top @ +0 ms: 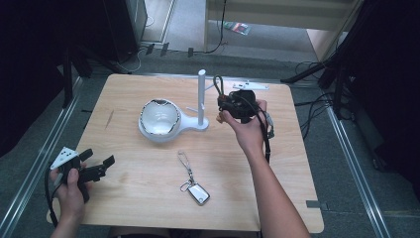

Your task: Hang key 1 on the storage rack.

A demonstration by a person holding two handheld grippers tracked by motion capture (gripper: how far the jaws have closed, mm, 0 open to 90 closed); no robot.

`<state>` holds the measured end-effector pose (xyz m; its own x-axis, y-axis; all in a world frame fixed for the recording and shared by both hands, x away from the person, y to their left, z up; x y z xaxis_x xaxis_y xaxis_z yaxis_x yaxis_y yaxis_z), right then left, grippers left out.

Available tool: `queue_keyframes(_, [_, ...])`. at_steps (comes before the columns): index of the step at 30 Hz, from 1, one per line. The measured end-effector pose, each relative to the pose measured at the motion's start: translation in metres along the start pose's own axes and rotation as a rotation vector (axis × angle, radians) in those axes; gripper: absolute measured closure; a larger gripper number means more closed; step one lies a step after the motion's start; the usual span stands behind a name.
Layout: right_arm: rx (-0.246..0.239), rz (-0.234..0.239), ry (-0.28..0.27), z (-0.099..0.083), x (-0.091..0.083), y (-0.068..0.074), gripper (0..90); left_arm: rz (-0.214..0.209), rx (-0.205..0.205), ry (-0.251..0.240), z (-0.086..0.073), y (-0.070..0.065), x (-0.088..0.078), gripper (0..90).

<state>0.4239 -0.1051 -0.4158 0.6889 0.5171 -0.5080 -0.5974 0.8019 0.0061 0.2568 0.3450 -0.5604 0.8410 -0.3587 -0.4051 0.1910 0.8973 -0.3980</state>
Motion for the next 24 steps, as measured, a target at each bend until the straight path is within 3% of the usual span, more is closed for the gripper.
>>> queue_keyframes(24, [-0.003,0.043,0.045,-0.007,0.014,0.004,68.2,0.0,-0.003,0.001,0.0,0.0,0.0,1.1])
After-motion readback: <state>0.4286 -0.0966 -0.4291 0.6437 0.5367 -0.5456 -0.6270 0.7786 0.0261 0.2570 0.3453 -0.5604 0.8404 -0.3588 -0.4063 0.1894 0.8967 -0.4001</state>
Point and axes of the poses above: each handheld gripper's, and its own axes: x roughly forward along the jaws, z roughly out of its top, y roughly to its left, the point moved 2 cm from there along x, roughly forward along the jaws, and after that the axes turned 9 degrees about -x, right-handed, at the moved point
